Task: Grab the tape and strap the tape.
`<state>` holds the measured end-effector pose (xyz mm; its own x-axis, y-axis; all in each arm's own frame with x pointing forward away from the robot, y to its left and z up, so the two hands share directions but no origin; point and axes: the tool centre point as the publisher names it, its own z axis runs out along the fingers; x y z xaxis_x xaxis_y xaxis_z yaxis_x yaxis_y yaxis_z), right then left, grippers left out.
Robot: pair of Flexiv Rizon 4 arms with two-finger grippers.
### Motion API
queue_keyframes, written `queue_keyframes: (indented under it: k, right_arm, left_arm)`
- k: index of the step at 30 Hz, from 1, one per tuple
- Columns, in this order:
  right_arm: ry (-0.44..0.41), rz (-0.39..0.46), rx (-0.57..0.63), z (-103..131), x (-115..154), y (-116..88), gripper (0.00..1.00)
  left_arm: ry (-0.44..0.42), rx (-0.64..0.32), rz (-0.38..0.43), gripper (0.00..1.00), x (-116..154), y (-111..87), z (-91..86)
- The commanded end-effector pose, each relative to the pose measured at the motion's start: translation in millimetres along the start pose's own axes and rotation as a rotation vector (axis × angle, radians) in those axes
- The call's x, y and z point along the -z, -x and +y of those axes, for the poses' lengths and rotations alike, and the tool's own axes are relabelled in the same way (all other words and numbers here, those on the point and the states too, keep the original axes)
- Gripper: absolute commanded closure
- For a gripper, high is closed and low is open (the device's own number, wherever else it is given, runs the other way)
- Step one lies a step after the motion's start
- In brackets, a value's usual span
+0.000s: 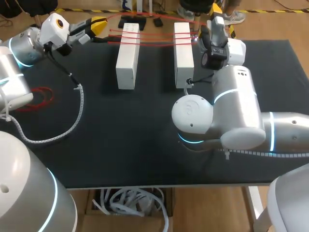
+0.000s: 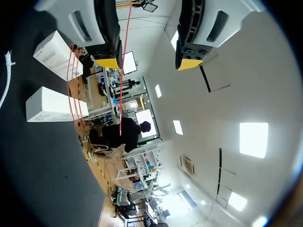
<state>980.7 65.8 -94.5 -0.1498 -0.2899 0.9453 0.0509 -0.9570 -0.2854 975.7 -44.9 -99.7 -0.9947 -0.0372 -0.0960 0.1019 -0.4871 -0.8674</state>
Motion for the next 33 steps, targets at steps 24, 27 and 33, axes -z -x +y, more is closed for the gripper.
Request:
queue_keyframes:
  k: [24,27,33]
  right_arm:
    - [0.016,-0.029,-0.007,-2,3,10,0.64]
    - [0.016,-0.030,-0.006,-2,2,10,0.65]
    - [0.015,-0.032,-0.006,-4,2,12,0.75]
  left_arm:
    - [-0.001,0.000,0.003,1.00,1,0.9,0.5]
    - [-0.001,0.000,0.003,1.00,1,0.9,0.5]
    - [-0.001,0.000,0.003,1.00,1,0.9,0.5]
